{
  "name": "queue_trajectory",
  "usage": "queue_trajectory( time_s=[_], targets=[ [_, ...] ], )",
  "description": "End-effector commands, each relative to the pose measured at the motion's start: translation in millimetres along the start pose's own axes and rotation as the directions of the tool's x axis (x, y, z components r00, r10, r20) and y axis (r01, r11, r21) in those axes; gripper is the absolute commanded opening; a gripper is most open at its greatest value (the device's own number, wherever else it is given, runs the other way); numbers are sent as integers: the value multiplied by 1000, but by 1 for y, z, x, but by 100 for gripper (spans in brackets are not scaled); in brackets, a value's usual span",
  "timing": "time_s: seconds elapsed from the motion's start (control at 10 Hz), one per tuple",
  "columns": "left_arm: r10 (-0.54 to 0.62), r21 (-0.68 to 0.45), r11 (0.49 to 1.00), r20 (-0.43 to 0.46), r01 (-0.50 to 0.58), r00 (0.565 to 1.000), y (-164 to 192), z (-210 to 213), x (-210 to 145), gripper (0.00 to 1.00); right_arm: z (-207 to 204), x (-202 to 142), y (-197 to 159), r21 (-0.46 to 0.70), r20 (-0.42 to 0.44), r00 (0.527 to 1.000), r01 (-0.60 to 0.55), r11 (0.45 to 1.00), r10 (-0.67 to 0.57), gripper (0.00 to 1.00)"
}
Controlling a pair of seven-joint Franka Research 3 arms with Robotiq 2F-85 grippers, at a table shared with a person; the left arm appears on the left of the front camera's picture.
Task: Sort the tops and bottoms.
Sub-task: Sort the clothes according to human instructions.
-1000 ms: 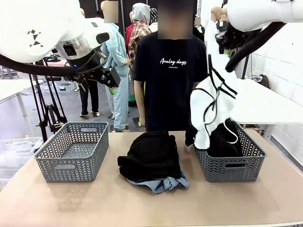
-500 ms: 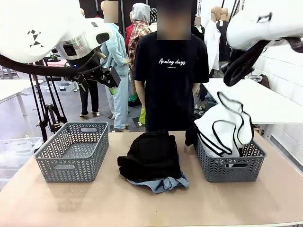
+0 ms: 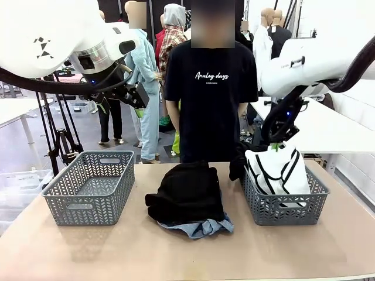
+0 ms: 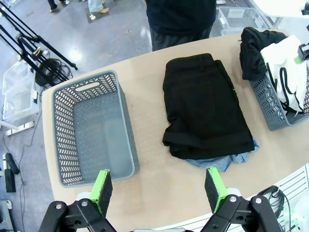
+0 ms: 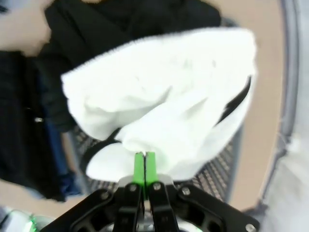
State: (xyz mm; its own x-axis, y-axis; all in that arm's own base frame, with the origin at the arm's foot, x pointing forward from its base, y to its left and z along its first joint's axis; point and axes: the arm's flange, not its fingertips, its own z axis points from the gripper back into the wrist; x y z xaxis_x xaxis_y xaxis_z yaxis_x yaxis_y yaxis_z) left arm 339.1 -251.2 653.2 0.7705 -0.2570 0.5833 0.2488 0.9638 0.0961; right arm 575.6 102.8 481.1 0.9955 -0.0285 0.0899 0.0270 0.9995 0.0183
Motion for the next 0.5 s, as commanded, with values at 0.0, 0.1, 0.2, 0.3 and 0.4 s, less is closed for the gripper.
queue_trajectory(
  time_s=[0.0, 0.1, 0.2, 0.3, 0.4],
  targets=[
    [0, -7, 1000, 12, 0, 1000, 3, 0, -1, 100, -14, -11, 5, -40, -74, 997, 4, 999, -7, 0],
    [0, -7, 1000, 12, 0, 1000, 3, 0, -1, 100, -26, -16, 8, -40, -118, 993, -11, 999, 7, 0],
    [0, -7, 1000, 12, 0, 1000, 3, 0, -1, 100, -39, -19, 12, -44, -158, 987, -29, 999, 22, 0],
    [0, -7, 1000, 12, 0, 1000, 3, 0, -1, 100, -48, -21, 16, -46, -191, 981, -49, 998, 40, 0],
    [0, -7, 1000, 12, 0, 1000, 3, 0, -1, 100, -53, -23, 19, -51, -207, 977, -66, 997, 54, 0]
  ],
)
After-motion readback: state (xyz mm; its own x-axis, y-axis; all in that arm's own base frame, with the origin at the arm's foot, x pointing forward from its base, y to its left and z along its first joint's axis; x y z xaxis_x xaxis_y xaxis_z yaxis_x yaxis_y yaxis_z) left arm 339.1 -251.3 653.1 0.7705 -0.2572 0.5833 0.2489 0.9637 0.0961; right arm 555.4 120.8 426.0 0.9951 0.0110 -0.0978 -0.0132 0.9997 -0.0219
